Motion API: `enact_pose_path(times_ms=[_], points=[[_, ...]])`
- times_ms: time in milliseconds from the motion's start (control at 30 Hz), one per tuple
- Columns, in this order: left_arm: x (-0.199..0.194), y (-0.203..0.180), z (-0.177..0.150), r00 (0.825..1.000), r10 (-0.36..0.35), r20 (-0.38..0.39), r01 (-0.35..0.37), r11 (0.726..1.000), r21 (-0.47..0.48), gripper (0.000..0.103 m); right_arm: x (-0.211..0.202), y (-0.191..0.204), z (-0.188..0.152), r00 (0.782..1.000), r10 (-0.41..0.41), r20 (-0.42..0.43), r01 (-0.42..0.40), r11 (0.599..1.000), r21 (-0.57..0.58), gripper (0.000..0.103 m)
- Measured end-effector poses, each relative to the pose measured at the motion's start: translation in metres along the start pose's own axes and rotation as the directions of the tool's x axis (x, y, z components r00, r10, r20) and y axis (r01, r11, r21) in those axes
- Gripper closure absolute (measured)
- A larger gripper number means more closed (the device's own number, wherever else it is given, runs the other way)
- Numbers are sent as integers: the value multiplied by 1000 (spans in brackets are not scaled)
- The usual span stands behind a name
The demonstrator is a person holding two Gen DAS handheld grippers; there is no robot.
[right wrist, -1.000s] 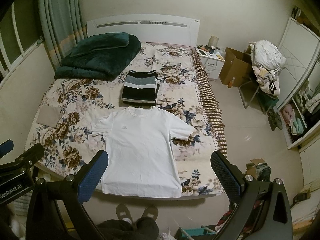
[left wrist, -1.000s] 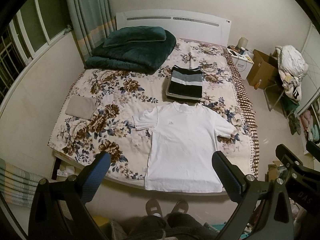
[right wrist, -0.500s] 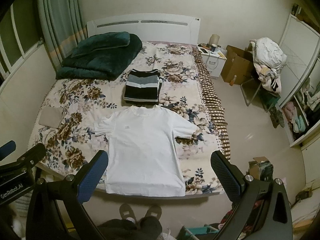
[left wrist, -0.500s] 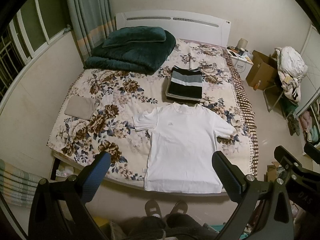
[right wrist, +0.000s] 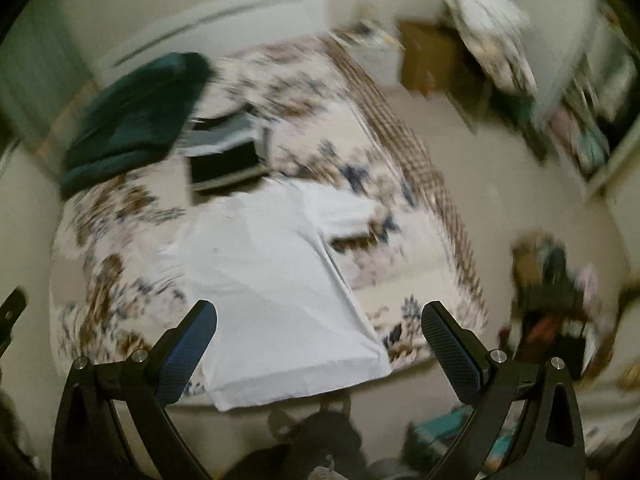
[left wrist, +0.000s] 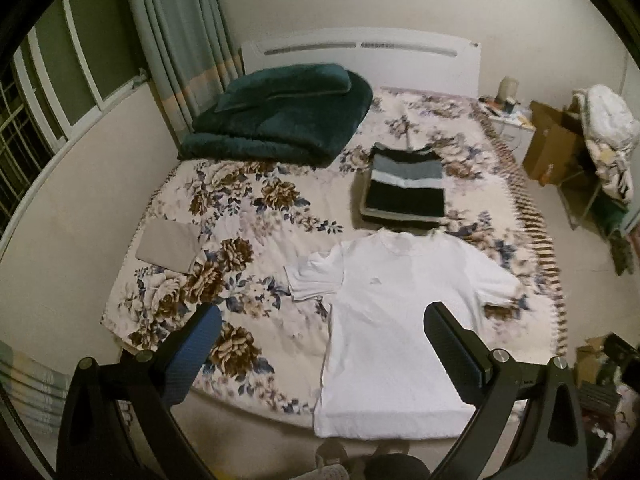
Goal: Fold small clothes
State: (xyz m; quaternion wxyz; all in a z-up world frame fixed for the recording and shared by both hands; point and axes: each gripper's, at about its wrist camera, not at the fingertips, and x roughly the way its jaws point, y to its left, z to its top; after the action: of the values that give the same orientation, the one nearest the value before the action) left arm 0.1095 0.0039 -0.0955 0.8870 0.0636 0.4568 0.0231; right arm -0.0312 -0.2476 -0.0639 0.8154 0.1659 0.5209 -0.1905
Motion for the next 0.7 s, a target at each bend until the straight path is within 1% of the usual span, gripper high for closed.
enact_pose_path(times_ms=[67,100,167,200,267,333,367,400,433,467,533,567,633,667,700], points=[[40,-11,0,999,22,-45,-22,1000,1,0,58,-35,9,997,26,-69,-19,994,112,0],[67,-17,-1,997,31,-75,-31,1000,-2,0,93,-52,13,992,64,-108,-44,983,180,1],[110,-27,-5,989,65,-132,-67,998,-8,0,155,-82,17,981,125,-150,-77,954,291,5],[136,-35,-7,983,78,-165,-82,997,-16,0,194,-99,19,974,151,-168,-85,934,347,9],[180,-46,-15,972,108,-211,-117,993,-26,0,255,-117,23,963,194,-189,-99,900,425,17],[225,-57,-28,956,141,-258,-152,988,-22,0,324,-135,28,952,240,-189,-113,850,515,20],[247,-62,-33,948,149,-282,-162,987,-22,0,350,-139,29,948,259,-184,-121,830,544,20],[271,-65,-40,940,150,-305,-165,986,-24,0,386,-145,33,944,279,-174,-130,803,581,21],[289,-67,-45,936,144,-321,-162,986,-30,0,413,-150,35,942,293,-164,-137,781,609,21],[313,-69,-51,932,136,-336,-158,987,-40,0,442,-150,37,936,314,-156,-144,750,645,21],[344,-71,-59,927,133,-350,-160,986,-49,0,485,-150,39,925,353,-141,-156,691,706,21],[365,-72,-64,923,131,-363,-162,985,-55,0,512,-151,41,917,380,-120,-170,645,745,21],[393,-74,-70,912,125,-389,-164,984,-67,0,547,-153,44,908,411,-79,-193,579,792,21],[407,-73,-72,907,117,-405,-163,983,-81,0,562,-152,47,905,422,-51,-210,549,809,23],[418,-72,-74,904,101,-414,-156,983,-100,0,572,-150,50,907,420,-19,-228,529,818,27]])
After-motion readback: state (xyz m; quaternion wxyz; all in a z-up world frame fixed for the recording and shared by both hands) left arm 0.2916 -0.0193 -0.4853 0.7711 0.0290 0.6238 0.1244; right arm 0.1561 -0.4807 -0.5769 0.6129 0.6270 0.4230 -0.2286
